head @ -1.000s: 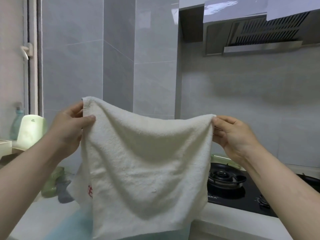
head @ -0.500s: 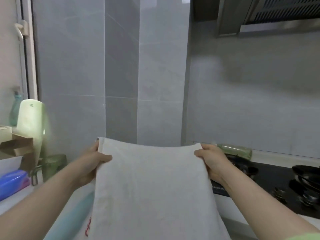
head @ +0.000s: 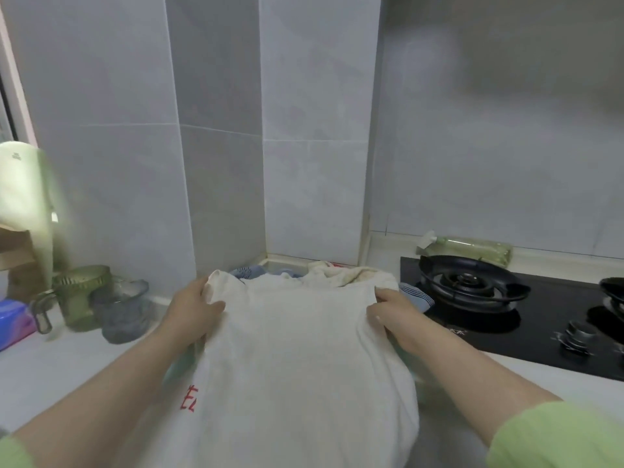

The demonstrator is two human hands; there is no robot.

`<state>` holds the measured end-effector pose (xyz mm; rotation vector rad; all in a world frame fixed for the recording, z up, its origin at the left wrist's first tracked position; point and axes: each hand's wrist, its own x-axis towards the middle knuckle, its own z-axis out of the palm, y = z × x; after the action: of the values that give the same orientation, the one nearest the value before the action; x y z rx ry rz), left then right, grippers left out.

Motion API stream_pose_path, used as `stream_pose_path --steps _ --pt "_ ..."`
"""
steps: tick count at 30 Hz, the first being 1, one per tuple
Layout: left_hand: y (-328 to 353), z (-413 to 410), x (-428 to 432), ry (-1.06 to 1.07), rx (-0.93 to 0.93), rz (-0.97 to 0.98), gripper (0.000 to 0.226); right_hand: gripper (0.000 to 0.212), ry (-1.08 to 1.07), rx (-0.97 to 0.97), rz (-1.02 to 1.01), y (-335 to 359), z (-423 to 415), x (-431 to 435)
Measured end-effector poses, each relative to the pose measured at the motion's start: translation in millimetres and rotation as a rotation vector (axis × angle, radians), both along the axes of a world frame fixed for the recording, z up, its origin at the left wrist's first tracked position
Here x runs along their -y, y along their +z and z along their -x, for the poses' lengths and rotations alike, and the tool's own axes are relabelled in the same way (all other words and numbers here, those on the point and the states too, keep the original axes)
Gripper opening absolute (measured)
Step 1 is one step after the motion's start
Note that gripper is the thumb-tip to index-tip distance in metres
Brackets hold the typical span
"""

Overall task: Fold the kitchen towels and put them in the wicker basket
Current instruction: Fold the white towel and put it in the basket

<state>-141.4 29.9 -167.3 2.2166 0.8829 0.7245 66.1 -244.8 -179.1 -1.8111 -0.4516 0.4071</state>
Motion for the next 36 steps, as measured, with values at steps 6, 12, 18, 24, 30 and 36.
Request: stream_pose_path --steps 6,12,18,24,30,36 --pt "1 67 48 -0.006 -0.290 -0.149 0.018 0.015 -0.094 0.160 0.158 -21 40 55" --pt "-19 123 99 -0.002 -0.440 -0.105 0.021 0.023 -0.211 0.286 0.172 -53 78 88" --pt "-25 138 112 -0.005 -0.518 -0.103 0.035 0.017 -0.085 0.019 0.210 -70 98 104" --pt "-30 137 108 0.010 -0.564 -0.087 0.030 0.011 -0.051 -0.054 0.019 -70 105 111" --pt "-30 136 106 0.002 -0.541 -0.010 0.018 0.006 -0.071 -0.192 -0.157 -51 111 124" --pt "-30 141 122 0.017 -0.566 -0.144 0.034 0.001 -0.051 -0.204 -0.214 -35 118 124"
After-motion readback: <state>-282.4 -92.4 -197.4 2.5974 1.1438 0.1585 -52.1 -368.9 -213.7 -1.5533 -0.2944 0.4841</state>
